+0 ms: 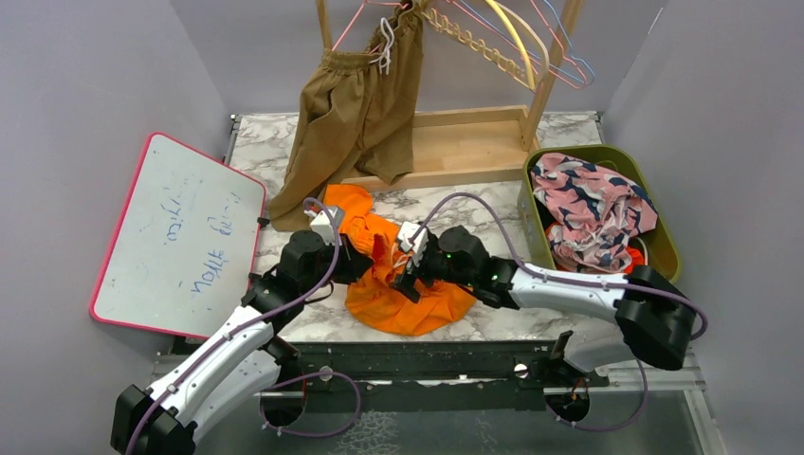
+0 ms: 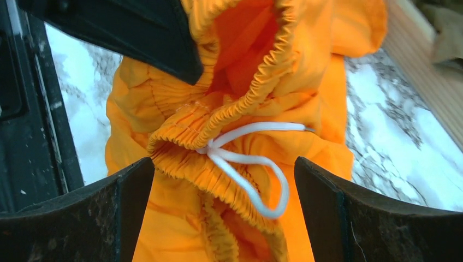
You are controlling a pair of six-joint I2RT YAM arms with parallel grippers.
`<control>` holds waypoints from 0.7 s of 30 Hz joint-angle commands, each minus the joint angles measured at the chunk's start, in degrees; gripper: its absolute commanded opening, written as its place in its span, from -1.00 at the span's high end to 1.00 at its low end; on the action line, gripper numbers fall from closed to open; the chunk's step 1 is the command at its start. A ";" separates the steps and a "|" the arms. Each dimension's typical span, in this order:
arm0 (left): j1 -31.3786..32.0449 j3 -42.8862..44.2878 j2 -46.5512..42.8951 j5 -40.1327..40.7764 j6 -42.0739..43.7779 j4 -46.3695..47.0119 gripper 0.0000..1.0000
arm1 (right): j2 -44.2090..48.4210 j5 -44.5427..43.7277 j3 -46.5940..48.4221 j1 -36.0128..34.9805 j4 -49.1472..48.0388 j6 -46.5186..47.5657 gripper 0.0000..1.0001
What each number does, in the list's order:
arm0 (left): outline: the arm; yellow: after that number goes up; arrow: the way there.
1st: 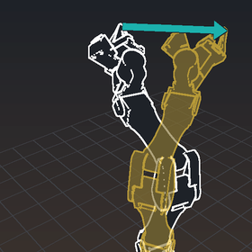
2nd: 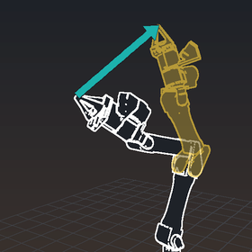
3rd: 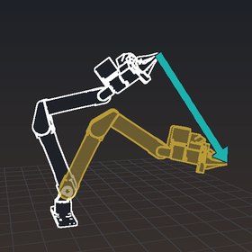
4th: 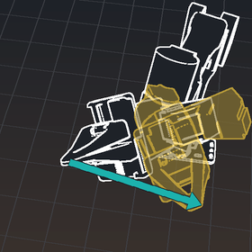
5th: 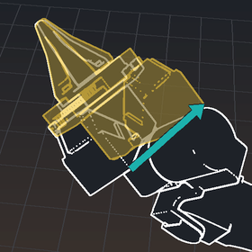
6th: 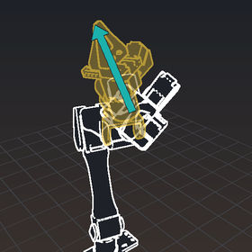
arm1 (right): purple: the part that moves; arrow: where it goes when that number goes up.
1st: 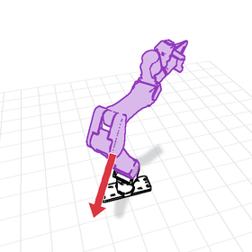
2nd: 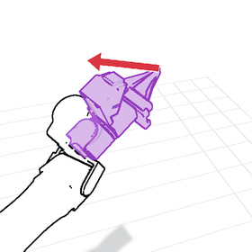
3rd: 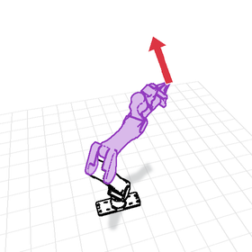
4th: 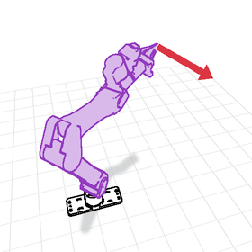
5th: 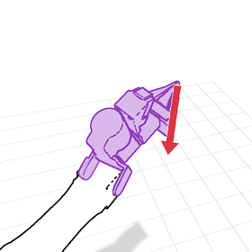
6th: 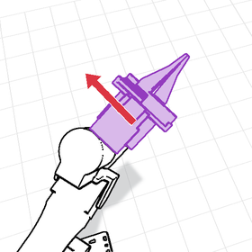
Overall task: Remove the shorts from the hanger
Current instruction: Pick up the shorts at the center of the board.
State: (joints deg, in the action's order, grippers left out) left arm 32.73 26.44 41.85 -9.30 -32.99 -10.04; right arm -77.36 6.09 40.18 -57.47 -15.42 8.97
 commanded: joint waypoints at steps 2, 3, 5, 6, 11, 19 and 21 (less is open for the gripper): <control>0.17 0.27 0.34 2.10 0.08 -0.31 1.00 | -10.17 8.22 2.42 -2.12 -4.15 3.81 -0.99; 0.19 0.42 0.41 2.33 -0.03 -0.46 1.00 | -11.98 7.81 1.39 -2.39 -7.01 3.15 -0.99; 0.19 0.38 0.38 2.72 -0.42 -0.58 1.00 | -15.43 4.88 -0.52 -2.51 -11.86 1.83 -0.99; 0.15 0.35 0.16 2.98 -0.55 -0.82 1.00 | -17.24 2.99 -0.58 -2.54 -12.89 1.02 -0.99; 0.18 0.33 -0.81 4.63 -1.00 -2.68 1.00 | -25.01 -4.49 -0.01 -2.87 -14.35 0.75 -0.99; 0.20 2.73 -6.48 12.26 -2.10 -9.18 -0.17 | -22.69 -19.27 -3.77 -3.81 -14.95 -5.35 0.69; 0.17 3.43 -8.46 13.76 -2.03 -10.15 -0.41 | -18.69 -20.12 -4.29 -3.80 -12.73 -7.45 0.97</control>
State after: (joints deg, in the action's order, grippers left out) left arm 32.73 26.61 37.78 -1.45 -34.46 -17.12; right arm -100.84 -6.02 38.72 -61.23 -32.40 6.44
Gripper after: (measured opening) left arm 0.581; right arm 0.104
